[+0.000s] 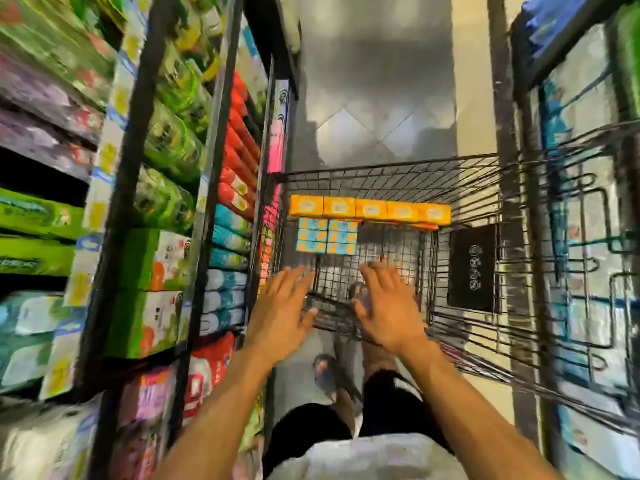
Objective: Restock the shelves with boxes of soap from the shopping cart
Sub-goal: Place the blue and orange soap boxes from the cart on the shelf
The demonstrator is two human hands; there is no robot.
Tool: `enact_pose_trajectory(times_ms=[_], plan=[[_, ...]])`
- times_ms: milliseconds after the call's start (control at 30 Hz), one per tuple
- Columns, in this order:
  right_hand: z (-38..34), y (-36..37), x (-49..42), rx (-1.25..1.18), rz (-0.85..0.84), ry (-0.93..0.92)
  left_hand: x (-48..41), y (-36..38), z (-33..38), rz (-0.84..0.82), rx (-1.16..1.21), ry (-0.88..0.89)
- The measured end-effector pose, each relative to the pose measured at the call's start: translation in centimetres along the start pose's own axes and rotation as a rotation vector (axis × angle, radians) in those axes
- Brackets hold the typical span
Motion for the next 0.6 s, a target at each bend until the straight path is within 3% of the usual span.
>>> enact_pose_trajectory(times_ms=[233, 600], plan=[[5.6, 6.6, -9.7, 0.063, -0.111, -0.054, -10.6, 6.1, -3.7, -0.159, -0.001, -0.048], [11.8, 22.2, -17.8, -0.089, -0.374, 0.142, -21.4, 19.8, -10.6, -0.302, 0.008, -0.096]])
Point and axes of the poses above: each hand's wrist, its own x-axis away from the middle knuckle, its own y-axis out of the palm, z = x × y, the point moved 5 cm from there along -x, towards the middle knuckle, and after that the axes turned 5 degrees about -y, right-handed, at the moved point
